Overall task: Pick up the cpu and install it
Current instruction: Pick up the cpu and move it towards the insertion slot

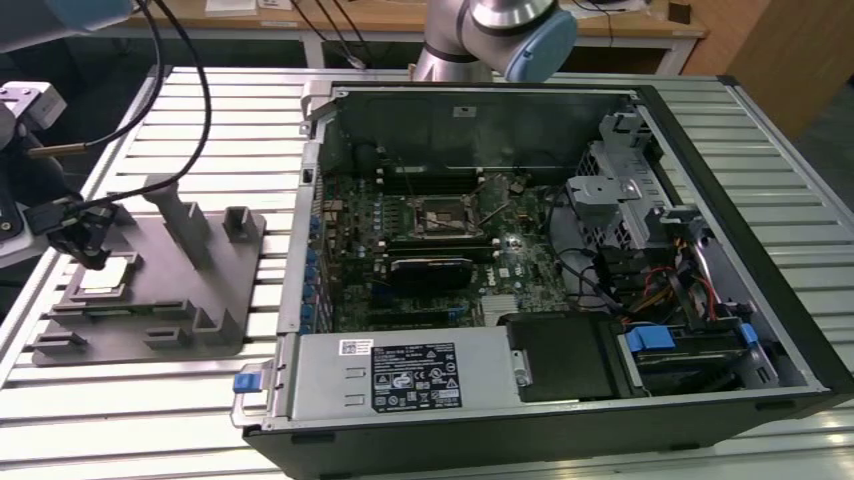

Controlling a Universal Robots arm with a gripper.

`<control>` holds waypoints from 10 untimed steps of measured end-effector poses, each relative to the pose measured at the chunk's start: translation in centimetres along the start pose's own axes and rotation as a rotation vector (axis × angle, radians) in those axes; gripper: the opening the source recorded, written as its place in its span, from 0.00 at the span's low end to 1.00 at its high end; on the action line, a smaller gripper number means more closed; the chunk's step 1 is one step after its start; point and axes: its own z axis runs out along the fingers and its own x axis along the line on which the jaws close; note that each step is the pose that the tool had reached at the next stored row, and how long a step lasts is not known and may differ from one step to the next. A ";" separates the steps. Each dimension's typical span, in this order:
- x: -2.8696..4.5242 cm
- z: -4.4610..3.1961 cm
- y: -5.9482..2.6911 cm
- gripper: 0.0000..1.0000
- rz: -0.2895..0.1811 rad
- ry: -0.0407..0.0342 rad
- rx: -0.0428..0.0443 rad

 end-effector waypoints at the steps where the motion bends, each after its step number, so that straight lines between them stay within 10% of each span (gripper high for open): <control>1: 0.05 0.15 -0.01 0.11 0.000 0.0000 0.0000; 10: 0.79 1.24 -0.11 0.11 0.000 -0.0001 -0.0001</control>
